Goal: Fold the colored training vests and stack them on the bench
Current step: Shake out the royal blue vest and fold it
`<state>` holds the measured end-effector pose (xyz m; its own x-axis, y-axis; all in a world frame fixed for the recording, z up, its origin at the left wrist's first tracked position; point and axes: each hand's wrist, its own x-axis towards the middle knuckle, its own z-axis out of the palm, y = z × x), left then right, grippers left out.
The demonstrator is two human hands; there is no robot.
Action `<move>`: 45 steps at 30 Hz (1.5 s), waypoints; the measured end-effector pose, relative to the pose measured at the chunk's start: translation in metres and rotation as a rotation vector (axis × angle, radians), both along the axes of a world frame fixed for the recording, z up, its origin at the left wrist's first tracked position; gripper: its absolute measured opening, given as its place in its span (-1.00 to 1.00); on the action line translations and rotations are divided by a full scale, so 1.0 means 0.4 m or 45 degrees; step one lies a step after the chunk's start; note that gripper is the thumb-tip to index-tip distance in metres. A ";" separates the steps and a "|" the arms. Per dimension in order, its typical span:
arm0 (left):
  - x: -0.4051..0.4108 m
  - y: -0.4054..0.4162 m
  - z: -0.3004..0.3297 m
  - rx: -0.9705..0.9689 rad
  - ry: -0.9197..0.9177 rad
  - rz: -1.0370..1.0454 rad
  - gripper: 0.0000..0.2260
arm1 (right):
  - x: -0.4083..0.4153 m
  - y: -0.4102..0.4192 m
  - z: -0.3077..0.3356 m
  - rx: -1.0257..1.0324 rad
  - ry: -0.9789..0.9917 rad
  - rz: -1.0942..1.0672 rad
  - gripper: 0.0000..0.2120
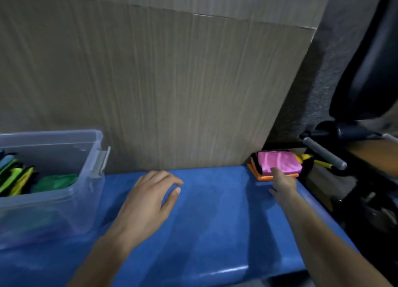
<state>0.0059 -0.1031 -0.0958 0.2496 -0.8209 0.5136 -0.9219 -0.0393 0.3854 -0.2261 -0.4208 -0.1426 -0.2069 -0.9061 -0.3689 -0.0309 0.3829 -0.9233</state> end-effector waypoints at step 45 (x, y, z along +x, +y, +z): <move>0.420 0.592 0.092 -0.363 0.230 0.789 -0.81 | 1.137 0.886 0.450 -1.436 2.253 2.800 -0.45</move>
